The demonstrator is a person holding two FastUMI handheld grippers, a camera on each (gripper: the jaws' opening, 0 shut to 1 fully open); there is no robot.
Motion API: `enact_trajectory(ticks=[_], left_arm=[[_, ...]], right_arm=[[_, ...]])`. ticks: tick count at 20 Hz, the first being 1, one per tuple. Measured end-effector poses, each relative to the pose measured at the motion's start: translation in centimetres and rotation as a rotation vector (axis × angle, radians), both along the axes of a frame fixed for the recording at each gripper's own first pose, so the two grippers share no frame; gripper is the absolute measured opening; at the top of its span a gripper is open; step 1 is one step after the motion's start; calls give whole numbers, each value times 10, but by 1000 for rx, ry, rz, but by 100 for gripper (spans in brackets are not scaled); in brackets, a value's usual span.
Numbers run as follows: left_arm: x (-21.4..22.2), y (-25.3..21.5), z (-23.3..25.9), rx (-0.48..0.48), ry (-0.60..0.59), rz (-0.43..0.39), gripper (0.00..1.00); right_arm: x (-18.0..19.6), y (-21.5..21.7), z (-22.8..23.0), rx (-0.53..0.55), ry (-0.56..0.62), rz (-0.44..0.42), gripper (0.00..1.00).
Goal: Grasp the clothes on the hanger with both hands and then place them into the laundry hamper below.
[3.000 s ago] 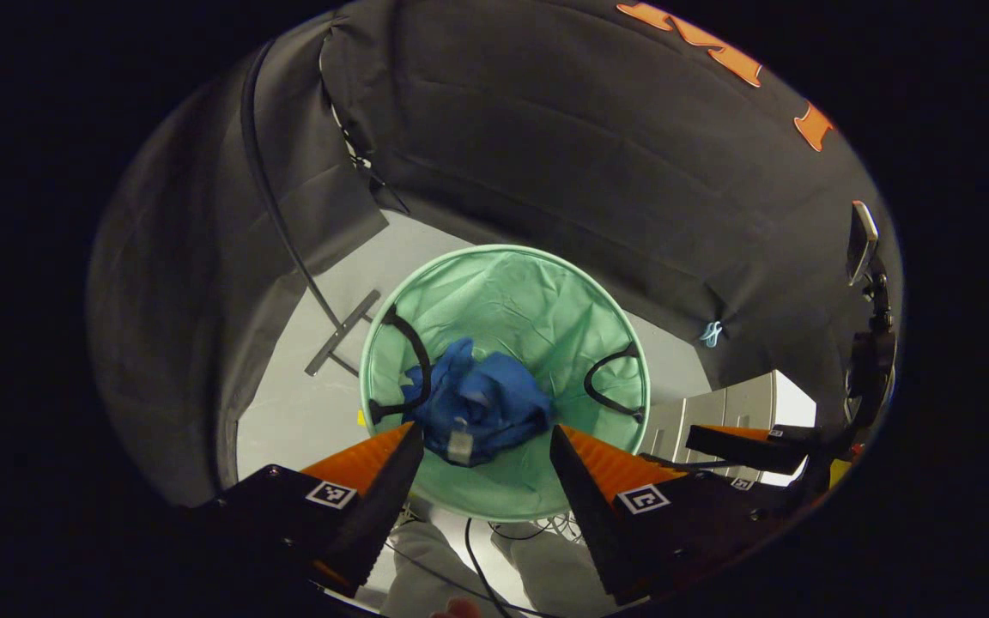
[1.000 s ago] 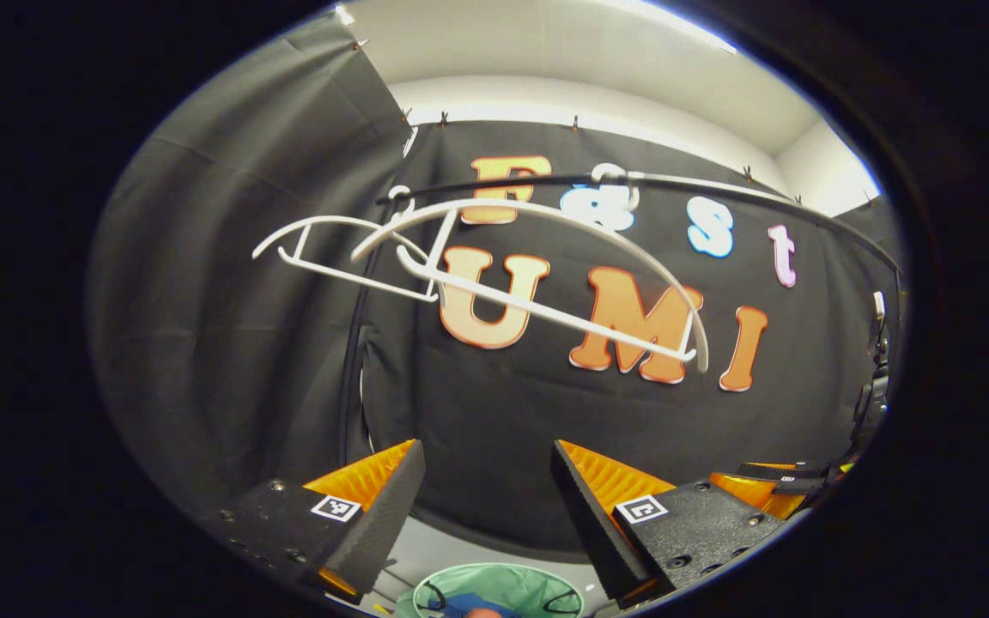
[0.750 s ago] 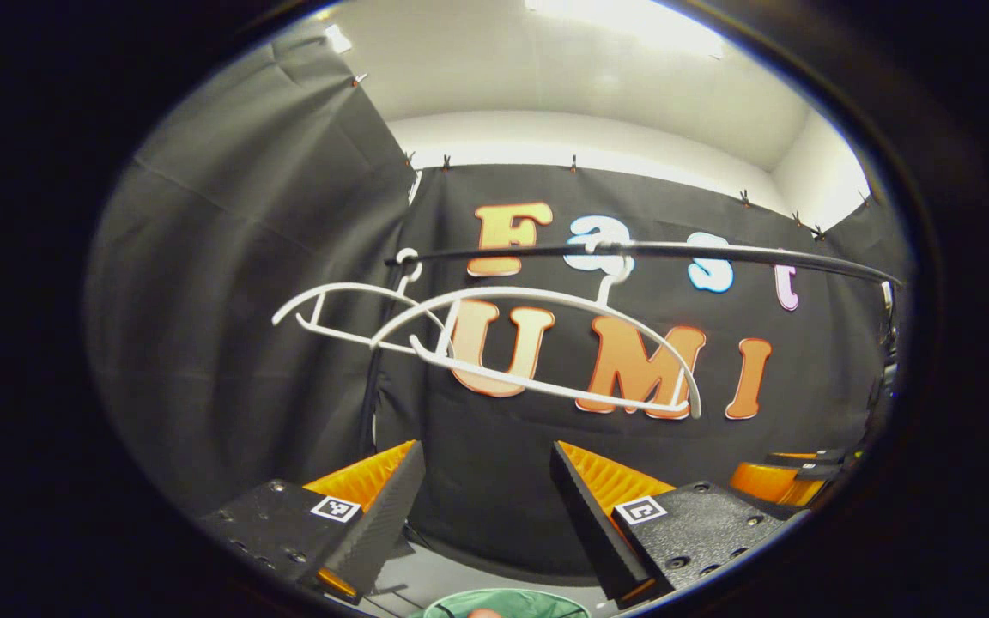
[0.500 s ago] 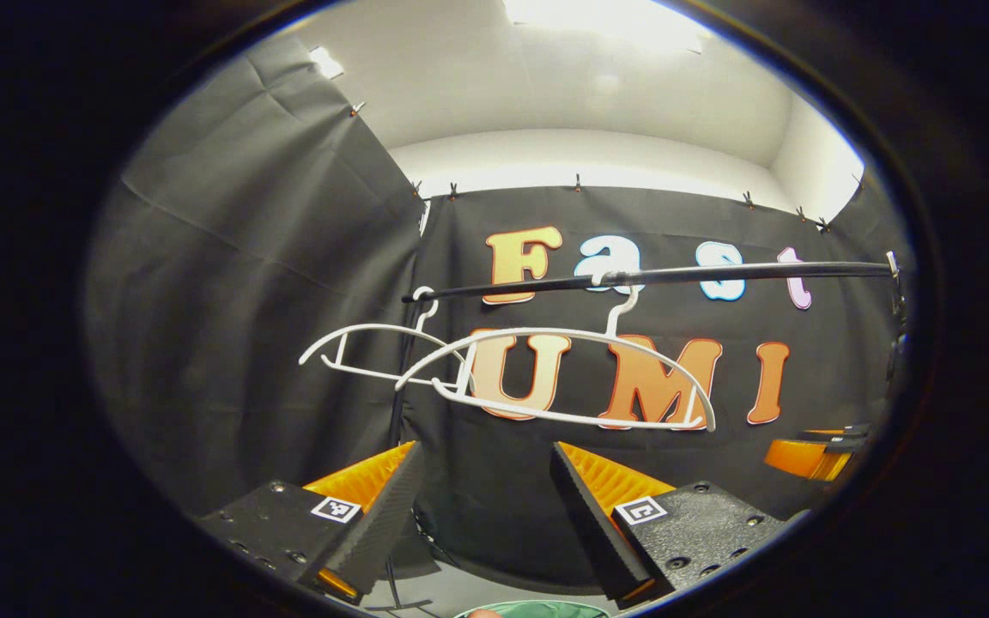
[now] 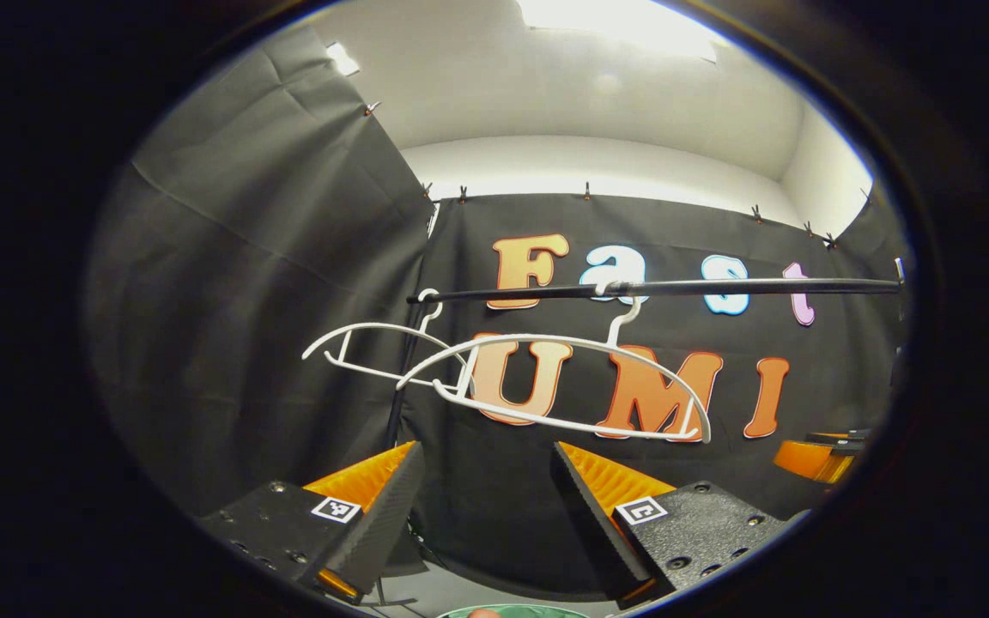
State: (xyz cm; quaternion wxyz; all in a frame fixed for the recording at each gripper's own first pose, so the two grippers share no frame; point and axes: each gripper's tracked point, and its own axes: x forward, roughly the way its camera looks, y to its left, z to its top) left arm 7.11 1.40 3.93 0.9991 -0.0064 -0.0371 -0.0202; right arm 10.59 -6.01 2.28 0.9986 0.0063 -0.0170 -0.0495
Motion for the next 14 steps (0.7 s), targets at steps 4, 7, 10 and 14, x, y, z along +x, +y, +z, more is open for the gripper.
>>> enact_trajectory(ticks=[4,7,10,14], left_arm=[[-2,-1,3,8,-6,2,88],[-2,-1,5,20,-12,2,88],[-4,-1,5,27,-9,4,88],[-4,0,3,41,0,14,88]], right_arm=[[-1,-1,2,-7,-5,1,98],[0,3,1,-2,-3,18,93],[4,7,-1,-3,-3,29,97],[9,10,-6,5,5,43,98]])
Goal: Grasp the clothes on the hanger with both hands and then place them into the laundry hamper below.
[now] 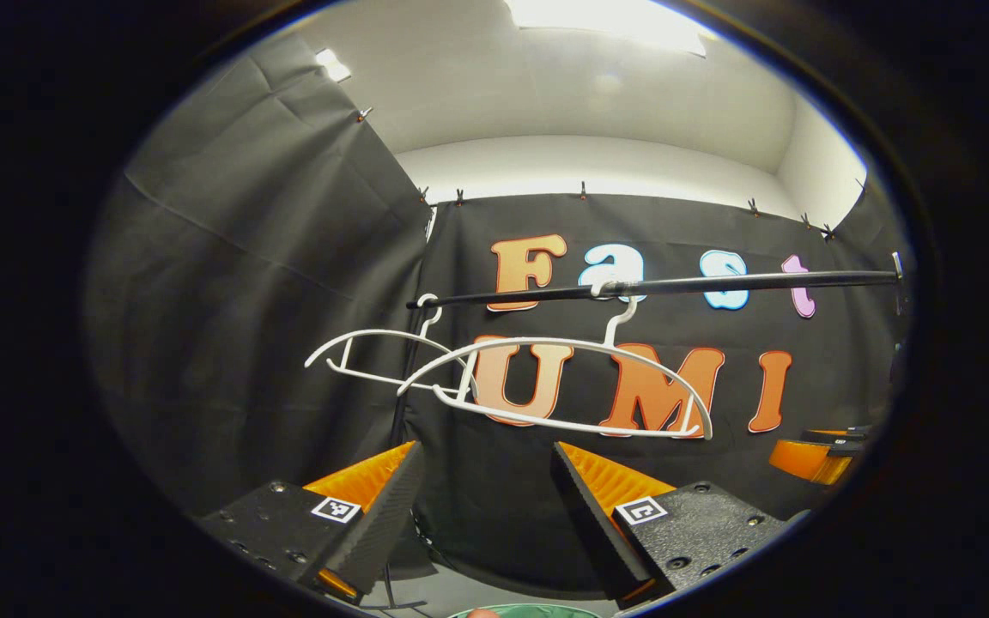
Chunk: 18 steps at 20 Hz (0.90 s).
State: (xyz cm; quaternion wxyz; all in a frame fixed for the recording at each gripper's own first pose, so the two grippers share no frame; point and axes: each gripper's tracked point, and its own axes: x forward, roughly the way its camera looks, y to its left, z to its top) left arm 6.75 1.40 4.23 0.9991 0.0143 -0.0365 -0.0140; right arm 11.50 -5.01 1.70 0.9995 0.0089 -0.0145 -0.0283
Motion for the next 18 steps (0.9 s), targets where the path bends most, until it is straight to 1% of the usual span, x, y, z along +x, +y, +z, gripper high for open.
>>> enact_trajectory(ticks=[3,4,6,7,13,14,18], left_arm=[[1,0,-2,1,4,2,88],[3,-1,-1,1,2,0,88],[3,0,-1,3,-1,-1,88],[4,0,-2,3,-1,-2,88],[9,1,-5,1,9,-9,88],[10,2,-5,2,10,-9,93],[11,1,-6,-4,10,-8,93]], right_arm=[[3,-3,-3,2,2,-7,98],[4,-4,-4,3,5,-10,100],[5,-4,-5,4,10,-11,100],[6,-4,-6,2,12,-12,98],[10,-1,-7,1,8,-22,98],[10,-1,-8,2,9,-22,98],[10,-2,-13,-2,21,-32,98]])
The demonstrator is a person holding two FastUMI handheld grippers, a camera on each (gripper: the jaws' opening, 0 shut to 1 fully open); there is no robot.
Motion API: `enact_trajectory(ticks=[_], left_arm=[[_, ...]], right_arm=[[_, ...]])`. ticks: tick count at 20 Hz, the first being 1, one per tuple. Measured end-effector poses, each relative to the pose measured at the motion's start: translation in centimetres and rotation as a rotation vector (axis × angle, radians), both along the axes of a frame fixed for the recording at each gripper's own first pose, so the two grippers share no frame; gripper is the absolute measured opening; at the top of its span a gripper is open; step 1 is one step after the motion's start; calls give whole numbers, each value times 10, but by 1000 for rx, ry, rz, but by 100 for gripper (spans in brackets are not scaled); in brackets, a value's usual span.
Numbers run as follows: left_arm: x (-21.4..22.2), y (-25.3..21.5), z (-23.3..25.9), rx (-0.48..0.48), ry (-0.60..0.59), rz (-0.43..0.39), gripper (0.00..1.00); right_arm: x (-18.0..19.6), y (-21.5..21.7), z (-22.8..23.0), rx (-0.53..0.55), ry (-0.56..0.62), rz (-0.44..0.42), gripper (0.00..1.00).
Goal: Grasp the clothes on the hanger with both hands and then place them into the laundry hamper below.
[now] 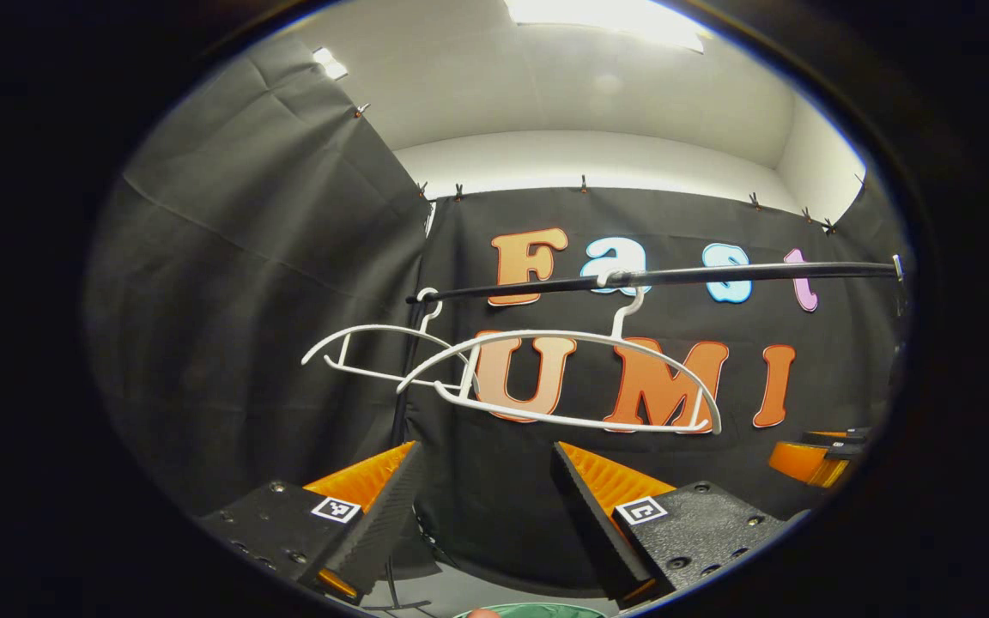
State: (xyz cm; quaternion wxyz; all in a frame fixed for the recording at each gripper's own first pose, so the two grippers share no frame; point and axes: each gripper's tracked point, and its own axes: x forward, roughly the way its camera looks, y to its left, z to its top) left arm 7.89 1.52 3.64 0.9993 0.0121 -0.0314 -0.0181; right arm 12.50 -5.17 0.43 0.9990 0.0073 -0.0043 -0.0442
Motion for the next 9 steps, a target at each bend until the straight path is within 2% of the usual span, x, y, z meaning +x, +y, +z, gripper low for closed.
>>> enact_trajectory(ticks=[2,8,9], left_arm=[[0,1,-1,-1,2,-3,88],[-3,4,-7,-12,16,-6,88],[-3,5,-7,-13,18,-4,93]], right_arm=[[0,1,-1,-5,4,0,98],[-2,8,-3,-8,14,8,98],[-2,9,-3,-10,16,10,98]])
